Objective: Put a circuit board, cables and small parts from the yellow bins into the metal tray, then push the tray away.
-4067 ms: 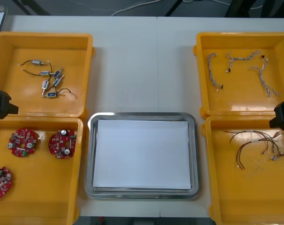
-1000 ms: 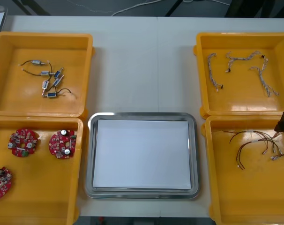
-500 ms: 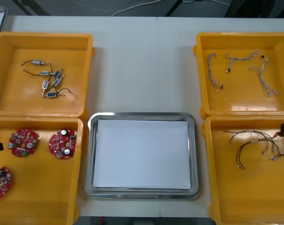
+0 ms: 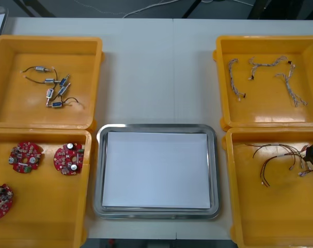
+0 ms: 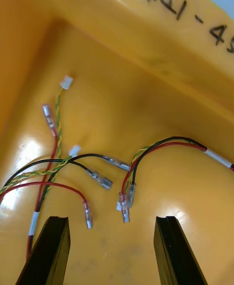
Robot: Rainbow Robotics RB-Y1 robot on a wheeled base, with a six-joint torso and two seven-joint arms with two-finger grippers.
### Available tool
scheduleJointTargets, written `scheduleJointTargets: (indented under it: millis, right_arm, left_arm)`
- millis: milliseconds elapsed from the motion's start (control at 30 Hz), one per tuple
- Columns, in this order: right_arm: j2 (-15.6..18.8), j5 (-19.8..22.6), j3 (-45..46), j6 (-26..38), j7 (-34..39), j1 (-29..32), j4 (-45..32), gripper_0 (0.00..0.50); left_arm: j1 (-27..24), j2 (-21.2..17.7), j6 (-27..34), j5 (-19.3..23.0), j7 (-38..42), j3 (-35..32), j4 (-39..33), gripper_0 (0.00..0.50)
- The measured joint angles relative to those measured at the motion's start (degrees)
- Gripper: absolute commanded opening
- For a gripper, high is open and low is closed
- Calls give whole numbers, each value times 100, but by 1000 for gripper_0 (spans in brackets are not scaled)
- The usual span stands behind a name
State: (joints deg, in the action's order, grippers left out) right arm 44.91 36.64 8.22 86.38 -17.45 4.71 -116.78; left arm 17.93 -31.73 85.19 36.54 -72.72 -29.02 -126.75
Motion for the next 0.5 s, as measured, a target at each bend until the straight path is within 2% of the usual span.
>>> scheduleJointTargets:
  millis: [267, 500]
  right_arm:
    - [-158, 25, 0, -129, 0, 4, 236, 500]
    - [-250, 36, -1, -227, 0, 6, 396, 500]
  left_arm:
    - [5, 0, -390, -194, 102, 244, 551, 500]
    - [4, 0, -428, -283, 231, 598, 750, 500]
